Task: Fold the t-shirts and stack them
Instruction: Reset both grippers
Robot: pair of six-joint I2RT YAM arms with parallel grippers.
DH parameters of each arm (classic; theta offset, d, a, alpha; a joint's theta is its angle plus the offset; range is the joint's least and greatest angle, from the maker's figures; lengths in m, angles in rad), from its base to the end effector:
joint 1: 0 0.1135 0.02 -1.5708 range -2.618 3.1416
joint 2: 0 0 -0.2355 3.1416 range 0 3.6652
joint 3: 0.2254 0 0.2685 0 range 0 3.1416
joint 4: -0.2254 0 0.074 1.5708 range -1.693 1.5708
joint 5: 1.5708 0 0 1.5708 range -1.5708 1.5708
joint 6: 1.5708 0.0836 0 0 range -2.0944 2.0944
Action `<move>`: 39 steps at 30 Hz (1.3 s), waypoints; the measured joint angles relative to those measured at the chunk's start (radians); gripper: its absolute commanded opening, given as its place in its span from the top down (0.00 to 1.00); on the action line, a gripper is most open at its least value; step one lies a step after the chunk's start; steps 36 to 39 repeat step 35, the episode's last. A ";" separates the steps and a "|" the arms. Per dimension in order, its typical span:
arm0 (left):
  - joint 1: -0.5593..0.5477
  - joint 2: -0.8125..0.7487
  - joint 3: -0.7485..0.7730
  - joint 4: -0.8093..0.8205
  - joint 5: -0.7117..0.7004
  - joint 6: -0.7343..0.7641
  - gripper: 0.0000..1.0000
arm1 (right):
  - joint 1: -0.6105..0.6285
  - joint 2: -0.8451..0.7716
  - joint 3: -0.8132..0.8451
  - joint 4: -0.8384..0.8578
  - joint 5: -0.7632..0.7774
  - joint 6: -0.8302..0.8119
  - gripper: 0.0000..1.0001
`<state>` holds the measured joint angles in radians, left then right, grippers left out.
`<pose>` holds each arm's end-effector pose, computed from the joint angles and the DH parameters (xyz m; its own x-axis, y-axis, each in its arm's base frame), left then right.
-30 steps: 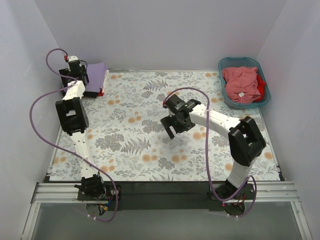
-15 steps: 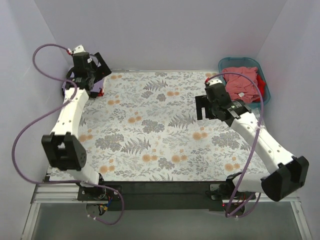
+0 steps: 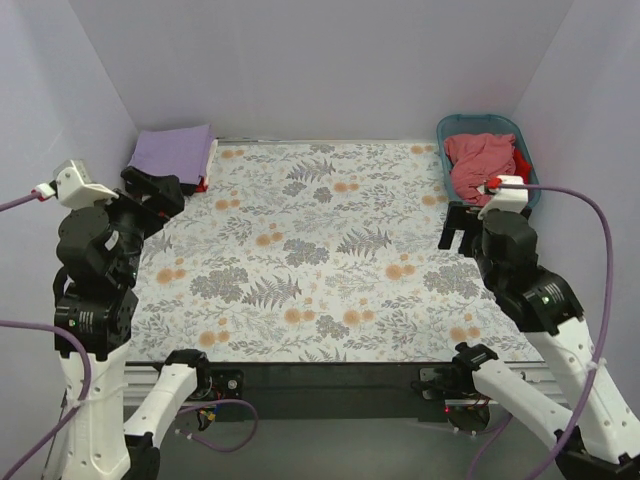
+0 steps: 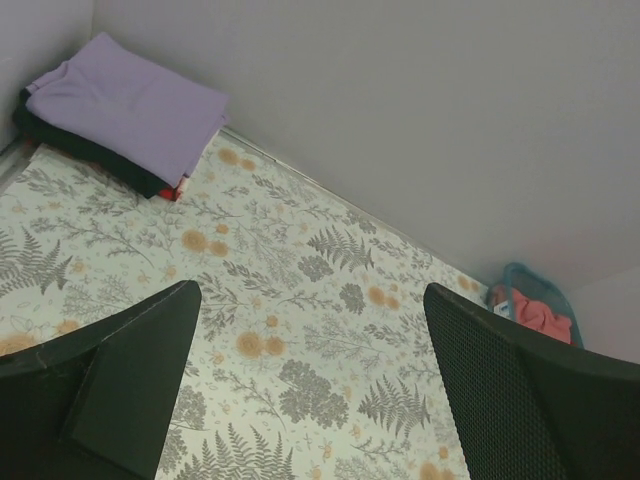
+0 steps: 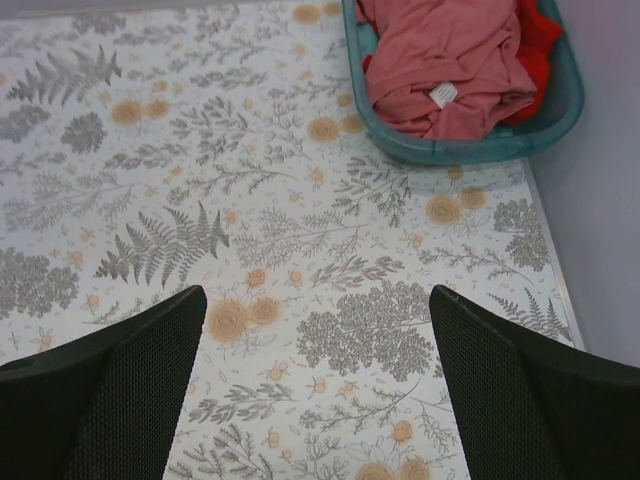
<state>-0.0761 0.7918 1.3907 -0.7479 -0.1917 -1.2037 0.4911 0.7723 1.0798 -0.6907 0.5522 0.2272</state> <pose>0.1919 0.0013 0.4550 0.0526 -0.9229 -0.3813 -0.1788 0.3670 -0.9129 0.2122 0.0638 0.3600 -0.3150 0.0490 -0.9478 0.1011 0.9947 0.0178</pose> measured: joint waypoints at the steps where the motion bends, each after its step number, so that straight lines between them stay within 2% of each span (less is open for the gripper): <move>1: -0.002 -0.020 -0.003 -0.010 -0.016 -0.002 0.06 | 0.000 -0.043 -0.017 0.016 0.007 -0.006 0.02; 5: -0.018 -0.031 -0.027 -0.039 -0.077 0.003 0.06 | 0.000 -0.183 -0.077 0.062 0.033 -0.026 0.02; 8: -0.037 -0.008 -0.043 -0.061 -0.108 0.015 0.06 | 0.000 -0.224 -0.104 0.088 0.048 -0.031 0.02; 16: -0.060 0.025 -0.050 -0.062 -0.137 0.041 0.06 | 0.000 -0.240 -0.174 0.121 0.049 -0.041 0.02; 39: -0.066 0.010 -0.128 -0.052 -0.145 0.054 0.06 | 0.000 -0.247 -0.199 0.179 0.017 -0.065 0.02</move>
